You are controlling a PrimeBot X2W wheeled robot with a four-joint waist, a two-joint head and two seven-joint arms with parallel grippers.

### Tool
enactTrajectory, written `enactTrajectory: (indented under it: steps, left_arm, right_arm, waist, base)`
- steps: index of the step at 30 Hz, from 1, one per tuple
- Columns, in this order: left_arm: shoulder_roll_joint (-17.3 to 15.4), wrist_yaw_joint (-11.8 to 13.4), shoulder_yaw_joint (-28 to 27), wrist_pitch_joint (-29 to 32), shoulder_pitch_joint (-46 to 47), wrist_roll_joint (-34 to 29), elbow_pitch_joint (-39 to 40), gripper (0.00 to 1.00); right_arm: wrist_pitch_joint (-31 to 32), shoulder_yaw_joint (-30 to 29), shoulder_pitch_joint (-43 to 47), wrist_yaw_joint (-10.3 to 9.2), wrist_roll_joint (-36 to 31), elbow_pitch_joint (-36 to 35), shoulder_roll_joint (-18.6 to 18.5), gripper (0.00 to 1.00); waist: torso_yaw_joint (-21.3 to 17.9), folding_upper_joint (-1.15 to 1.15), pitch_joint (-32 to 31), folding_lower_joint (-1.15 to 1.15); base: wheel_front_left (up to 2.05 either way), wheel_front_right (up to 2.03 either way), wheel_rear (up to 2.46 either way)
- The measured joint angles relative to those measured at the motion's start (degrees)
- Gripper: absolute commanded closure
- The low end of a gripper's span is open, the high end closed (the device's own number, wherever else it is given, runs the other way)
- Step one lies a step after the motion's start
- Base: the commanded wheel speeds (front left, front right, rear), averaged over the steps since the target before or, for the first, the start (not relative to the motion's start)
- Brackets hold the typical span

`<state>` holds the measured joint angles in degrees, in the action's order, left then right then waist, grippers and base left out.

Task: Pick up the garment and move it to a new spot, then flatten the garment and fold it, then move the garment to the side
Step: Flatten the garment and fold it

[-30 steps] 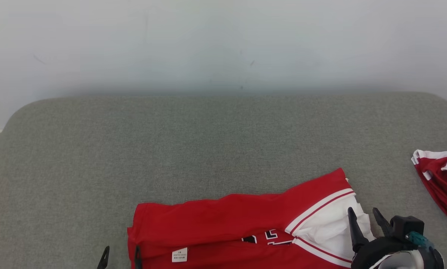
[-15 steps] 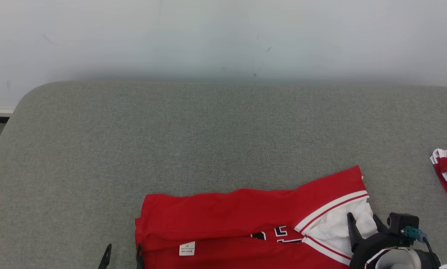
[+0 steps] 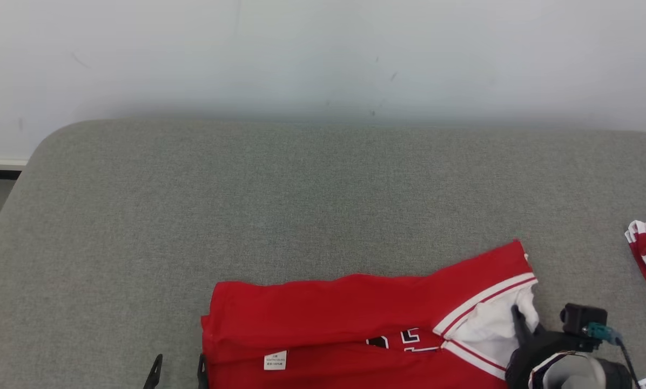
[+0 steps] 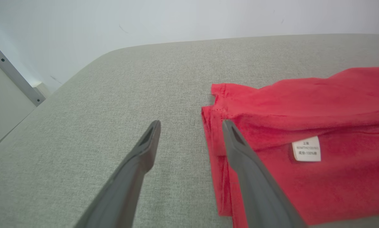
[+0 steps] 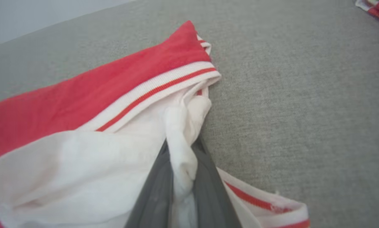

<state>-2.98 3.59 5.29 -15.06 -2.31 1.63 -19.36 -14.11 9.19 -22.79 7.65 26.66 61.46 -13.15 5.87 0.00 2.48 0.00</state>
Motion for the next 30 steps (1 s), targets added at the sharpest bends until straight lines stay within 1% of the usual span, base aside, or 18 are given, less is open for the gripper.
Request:
enactTrajectory:
  steps: [4, 8, 11, 14, 17, 21, 26, 30]
  left_arm:
    - [0.0, -0.04, -0.16, 0.0, -0.03, -0.02, -0.01, 0.0]
    - [0.0, -0.08, -0.24, 0.0, -0.26, 0.0, 0.03, 0.0]
    - [0.0, -0.09, -0.12, 0.0, -0.42, 0.15, -0.02, 0.0]
    - [0.02, -0.07, -0.1, 0.0, -0.76, 0.43, -0.22, 0.0]
    - [0.02, -0.07, -0.05, 0.0, -0.91, 0.56, -0.31, 0.0]
    - [0.02, -0.05, 0.24, 0.0, -0.96, 1.08, -0.51, 0.0]
    - [0.04, -0.12, 1.04, 0.0, -0.93, 1.29, -0.71, 0.0]
    - [0.05, -0.56, 1.81, 0.0, -0.77, 1.32, -0.94, 0.0]
  right_arm:
    - [-0.8, -4.23, -1.12, -0.03, -1.15, 0.82, -2.31, 1.0]
    - [-0.81, -10.9, -0.6, -0.08, -4.67, -4.85, -3.5, 1.0]
    - [-0.87, -15.5, 1.11, -0.09, -7.92, -9.94, -2.42, 1.0]
    - [-0.88, -16.68, 4.03, -0.09, -10.31, -14.77, 0.6, 1.0]
    - [-0.87, -14.86, 5.65, -0.1, -11.15, -19.57, 2.56, 1.0]
    - [-0.88, -10.11, 8.21, -0.1, -10.31, -24.47, 4.19, 1.0]
    - [-0.88, -1.24, 10.29, -0.1, -6.66, -28.05, 5.16, 1.0]
    - [-0.88, 6.02, 10.88, -0.1, -3.08, -29.33, 5.73, 1.0]
  waist:
    - [0.02, 0.01, -0.2, 0.01]
    - [-0.46, 0.01, -0.3, 0.01]
    - [-0.96, 0.01, -0.53, 0.01]
    - [-1.49, 0.01, -0.98, 0.0]
    - [-2.22, 0.01, -1.36, 0.01]
    - [-3.24, 0.01, -1.92, 0.0]
    - [-3.94, 0.01, -2.65, 0.0]
    - [-3.34, 0.01, -2.76, 0.0]
  base:
    - [0.0, 0.0, 0.0]
    - [0.0, 0.0, 0.0]
    - [0.0, 0.0, 0.0]
    - [0.0, 0.0, 0.0]
    - [0.0, 0.0, 0.0]
    - [0.0, 0.0, 0.0]
    - [0.0, 0.0, 0.0]
    - [0.0, 0.0, 0.0]
